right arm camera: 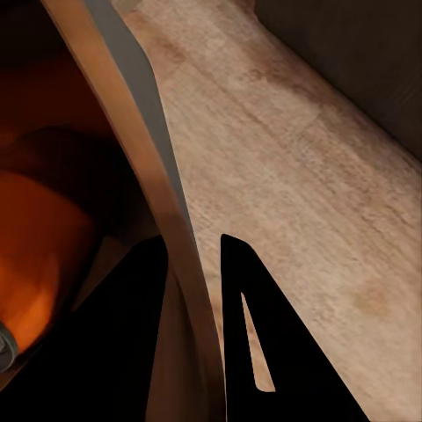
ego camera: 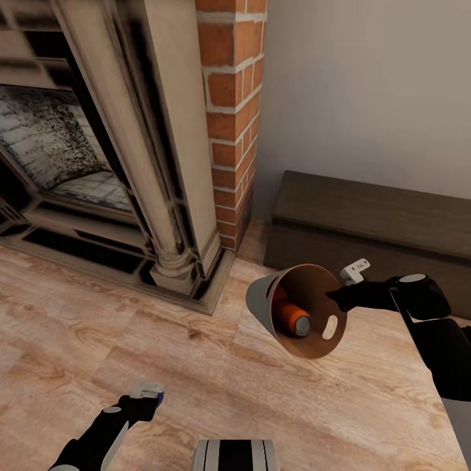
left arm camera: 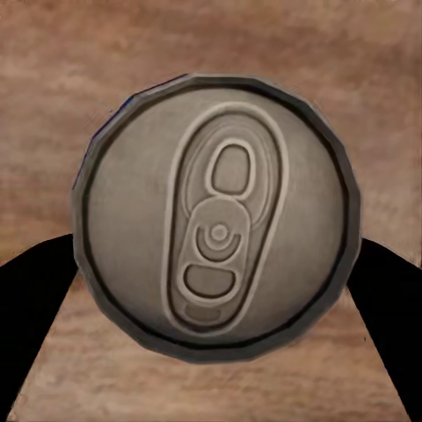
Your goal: Put the three can of soda from the living room inside the tash can in the kitchen.
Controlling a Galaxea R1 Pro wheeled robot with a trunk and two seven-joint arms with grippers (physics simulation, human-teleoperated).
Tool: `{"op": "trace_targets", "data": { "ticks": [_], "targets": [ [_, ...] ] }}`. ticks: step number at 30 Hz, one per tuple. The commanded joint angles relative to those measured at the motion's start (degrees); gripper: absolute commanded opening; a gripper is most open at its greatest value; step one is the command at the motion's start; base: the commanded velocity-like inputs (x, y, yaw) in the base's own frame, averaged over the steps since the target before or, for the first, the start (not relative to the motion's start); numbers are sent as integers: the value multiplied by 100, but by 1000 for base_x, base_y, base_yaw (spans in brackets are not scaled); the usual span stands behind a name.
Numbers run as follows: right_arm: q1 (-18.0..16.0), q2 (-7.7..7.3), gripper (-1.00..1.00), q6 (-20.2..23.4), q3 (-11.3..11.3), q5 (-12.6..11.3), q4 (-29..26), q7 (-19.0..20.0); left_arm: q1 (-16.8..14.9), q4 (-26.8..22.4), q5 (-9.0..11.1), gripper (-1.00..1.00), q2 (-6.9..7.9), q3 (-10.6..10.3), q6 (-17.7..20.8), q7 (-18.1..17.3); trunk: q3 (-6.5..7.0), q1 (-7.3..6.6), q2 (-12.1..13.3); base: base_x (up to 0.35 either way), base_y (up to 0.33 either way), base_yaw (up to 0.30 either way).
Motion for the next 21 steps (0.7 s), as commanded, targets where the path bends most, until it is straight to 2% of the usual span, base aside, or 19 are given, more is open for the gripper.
{"op": "trace_targets", "data": {
  "ticks": [1,13,21],
  "targets": [
    [-2,1,-100,43,2,-125,-2,15,0,2,-6,-100,0,1,-4,-2,1,-1,0,0,0,0],
    [35,1,-100,43,19,-125,-3,15,0,9,-7,-100,-6,7,11,7,1,-1,0,0,0,0],
    [50,1,-100,43,22,-125,-2,15,0,17,-14,-100,-9,-1,30,11,178,-21,10,0,0,0]
  ]
}}
